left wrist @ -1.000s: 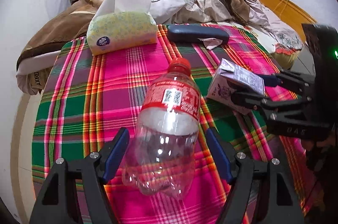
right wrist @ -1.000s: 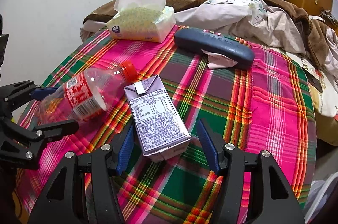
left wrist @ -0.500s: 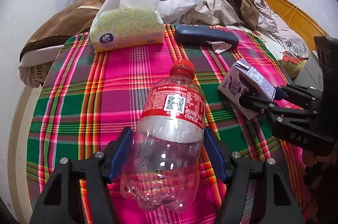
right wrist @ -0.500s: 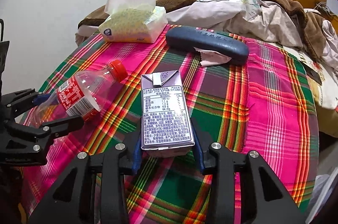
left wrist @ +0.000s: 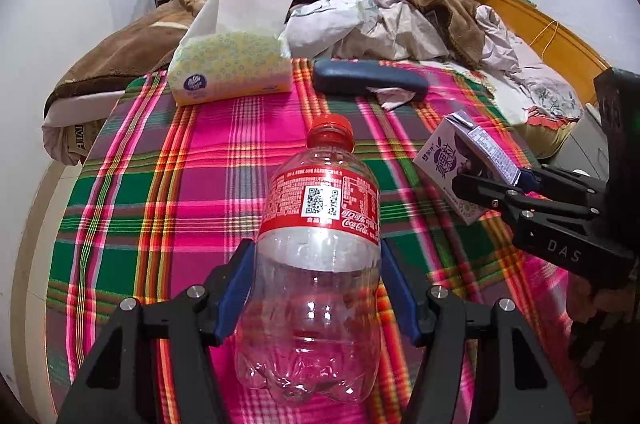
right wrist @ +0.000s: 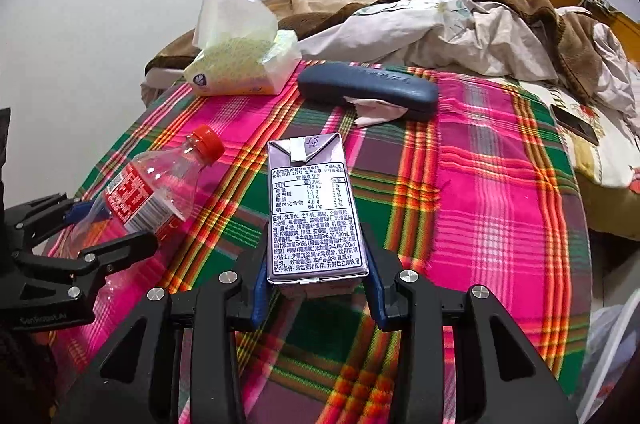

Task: Collect trash
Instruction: 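Carry the bottle and carton over the white bin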

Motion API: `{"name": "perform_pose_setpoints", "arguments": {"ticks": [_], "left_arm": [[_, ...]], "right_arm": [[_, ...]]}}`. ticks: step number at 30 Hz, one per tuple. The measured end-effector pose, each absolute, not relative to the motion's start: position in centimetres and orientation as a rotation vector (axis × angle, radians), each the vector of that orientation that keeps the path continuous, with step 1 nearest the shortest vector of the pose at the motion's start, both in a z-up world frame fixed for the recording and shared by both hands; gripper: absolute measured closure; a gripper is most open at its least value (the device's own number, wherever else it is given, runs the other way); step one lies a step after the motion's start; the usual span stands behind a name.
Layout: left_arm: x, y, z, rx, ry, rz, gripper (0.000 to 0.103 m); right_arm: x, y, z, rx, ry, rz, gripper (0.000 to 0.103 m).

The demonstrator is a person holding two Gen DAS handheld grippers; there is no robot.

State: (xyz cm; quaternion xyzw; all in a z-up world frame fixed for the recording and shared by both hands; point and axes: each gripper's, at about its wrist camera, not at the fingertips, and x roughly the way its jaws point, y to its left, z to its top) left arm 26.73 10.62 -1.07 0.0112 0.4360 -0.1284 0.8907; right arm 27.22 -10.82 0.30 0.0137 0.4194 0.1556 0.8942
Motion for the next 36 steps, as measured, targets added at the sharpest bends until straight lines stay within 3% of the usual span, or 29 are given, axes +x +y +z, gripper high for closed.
{"name": "perform_pose_setpoints", "arguments": {"ticks": [22,36], "left_arm": [[19.8,2.6,3.9,0.061,0.762,-0.391,0.039],[17.1,-6.8,5.1,0.129,0.712,-0.521,0.039]], "right_arm": [[20.2,-19.1,4.7,0.106,0.73,0.193,0.063],[16.4,-27.1,4.8,0.158,0.696,0.042,0.063]]}}
